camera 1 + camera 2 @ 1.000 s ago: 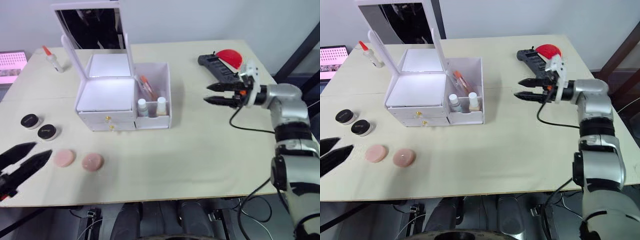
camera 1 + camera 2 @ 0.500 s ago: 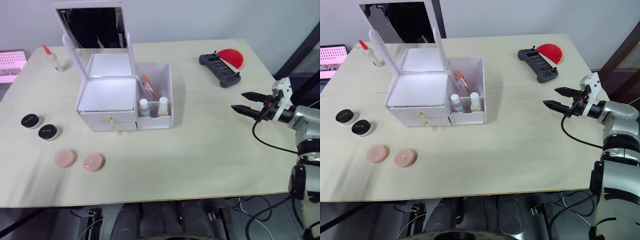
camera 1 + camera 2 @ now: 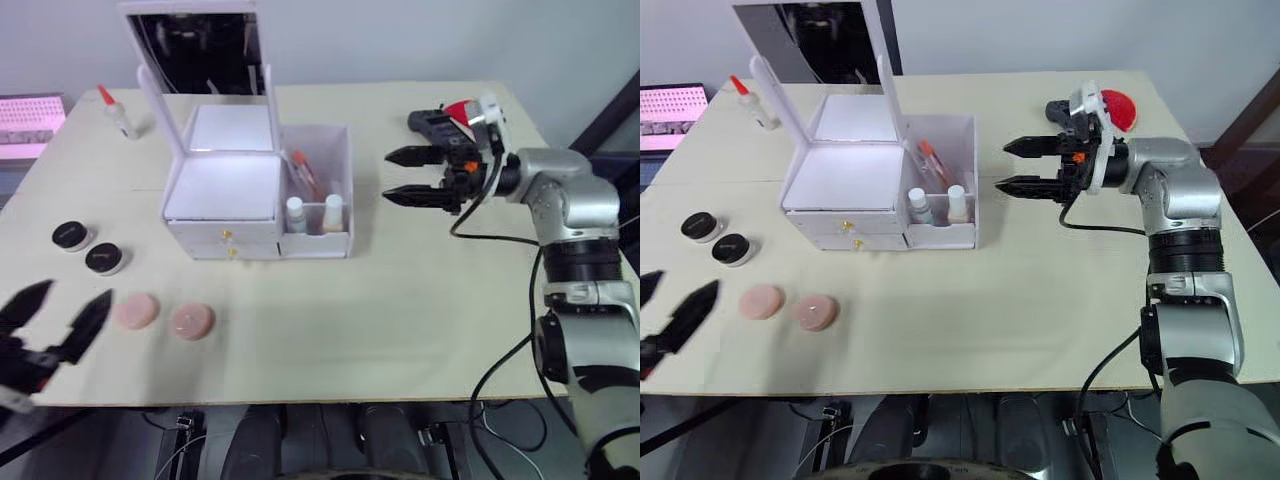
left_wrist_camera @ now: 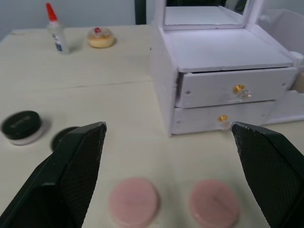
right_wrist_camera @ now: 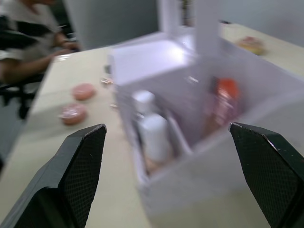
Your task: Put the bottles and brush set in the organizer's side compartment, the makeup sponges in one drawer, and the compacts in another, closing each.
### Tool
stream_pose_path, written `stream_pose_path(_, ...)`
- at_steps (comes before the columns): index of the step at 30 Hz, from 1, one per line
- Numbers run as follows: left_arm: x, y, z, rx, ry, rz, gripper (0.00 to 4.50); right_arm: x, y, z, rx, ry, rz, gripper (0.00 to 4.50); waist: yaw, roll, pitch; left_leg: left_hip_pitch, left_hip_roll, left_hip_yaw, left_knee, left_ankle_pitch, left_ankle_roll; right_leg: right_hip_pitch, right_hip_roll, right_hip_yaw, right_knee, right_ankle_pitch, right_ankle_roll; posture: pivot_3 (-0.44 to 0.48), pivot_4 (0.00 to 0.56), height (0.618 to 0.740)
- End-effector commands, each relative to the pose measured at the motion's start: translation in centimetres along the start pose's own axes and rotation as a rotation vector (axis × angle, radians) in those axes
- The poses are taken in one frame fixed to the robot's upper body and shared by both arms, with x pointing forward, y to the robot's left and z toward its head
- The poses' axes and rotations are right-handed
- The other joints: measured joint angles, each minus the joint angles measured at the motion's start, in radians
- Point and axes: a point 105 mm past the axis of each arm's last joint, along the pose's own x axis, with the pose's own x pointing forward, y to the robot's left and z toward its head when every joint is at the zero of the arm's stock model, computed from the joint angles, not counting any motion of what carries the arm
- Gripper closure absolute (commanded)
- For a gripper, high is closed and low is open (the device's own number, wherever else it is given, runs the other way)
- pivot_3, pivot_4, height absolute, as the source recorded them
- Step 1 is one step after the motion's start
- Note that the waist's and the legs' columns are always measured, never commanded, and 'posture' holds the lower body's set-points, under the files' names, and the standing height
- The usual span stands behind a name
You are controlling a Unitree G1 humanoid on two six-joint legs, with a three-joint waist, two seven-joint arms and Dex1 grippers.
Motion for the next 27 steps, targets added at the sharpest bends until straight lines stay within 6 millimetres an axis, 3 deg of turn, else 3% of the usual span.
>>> stream_pose_path(1, 2.8, -3.5, -0.2, 0.011, -0.054, 0.013, 0.09, 1.2, 3.0, 2.4, -0.059, 0.038, 0.153, 0.1, 0.011, -0.001, 0.0, 0.0, 0.0, 0.0, 0.001, 0.0, 0.0, 0.0, 0.0, 0.0, 0.0, 0.0, 0.0, 0.0, 0.15, 0.74)
stream_pose_path(6, 6.0, -5.6, -1.1, -0.092, -0.091, 0.052, 0.09, 2.0, 5.1, 3.7, -0.094, 0.068, 0.234, 0.1, 0.017, -0.002, -0.001, 0.0, 0.0, 0.0, 0.007, 0.0, 0.0, 0.003, 0.001, 0.0, 0.0, 0.005, 0.003, 0.0, 0.15, 0.74)
stream_pose_path(14, 10.4, -6.4, -3.5, -0.046, -0.066, 0.141, 0.09, 2.2, 5.0, 3.6, -0.124, 0.118, 0.177, 0.1, 0.019, -0.003, -0.001, 0.0, 0.0, 0.001, 0.009, 0.0, 0.0, 0.003, 0.001, 0.001, 0.0, 0.005, 0.004, 0.0, 0.15, 0.74)
stream_pose_path(18, 11.6, -7.4, -3.5, -0.024, -0.083, 0.106, 0.09, 2.2, 5.1, 3.7, -0.133, 0.12, 0.17, 0.1, 0.016, -0.003, -0.001, -0.002, 0.0, 0.001, 0.009, 0.0, 0.0, 0.003, 0.001, 0.001, -0.001, 0.006, 0.004, 0.0, 0.15, 0.74)
stream_pose_path(21, 11.9, -7.7, -3.5, -0.023, -0.087, 0.093, 0.91, 2.2, 5.1, 3.9, -0.138, 0.116, 0.157, 0.0, 0.018, -0.003, -0.001, -0.003, 0.0, 0.001, 0.008, 0.0, 0.0, 0.002, 0.001, 0.001, -0.002, 0.006, 0.005, 0.0, 0.15, 0.74)
stream_pose_path(25, 12.0, -7.9, -3.8, -0.013, -0.076, 0.082, 3.01, 2.2, 5.1, 3.9, -0.138, 0.118, 0.156, 0.0, 0.018, -0.003, -0.001, -0.003, 0.0, 0.001, 0.007, 0.0, 0.0, 0.001, 0.001, 0.001, -0.002, 0.006, 0.005, 0.0, 0.15, 0.74)
stream_pose_path(26, 12.1, -8.0, -3.7, -0.011, -0.08, 0.08, 3.37, 2.3, 5.1, 3.8, -0.141, 0.117, 0.152, 0.0, 0.018, -0.003, -0.001, -0.003, 0.0, 0.001, 0.008, 0.0, 0.0, 0.001, 0.001, 0.001, -0.002, 0.006, 0.006, 0.0, 0.15, 0.74)
stream_pose_path(27, 12.1, -8.0, -3.7, -0.009, -0.082, 0.077, 3.37, 2.3, 5.1, 3.9, -0.14, 0.112, 0.146, 0.0, 0.018, -0.003, -0.001, -0.004, 0.0, 0.001, 0.008, 0.0, 0.0, 0.001, 0.001, 0.001, -0.002, 0.006, 0.006, 0.0, 0.15, 0.74)
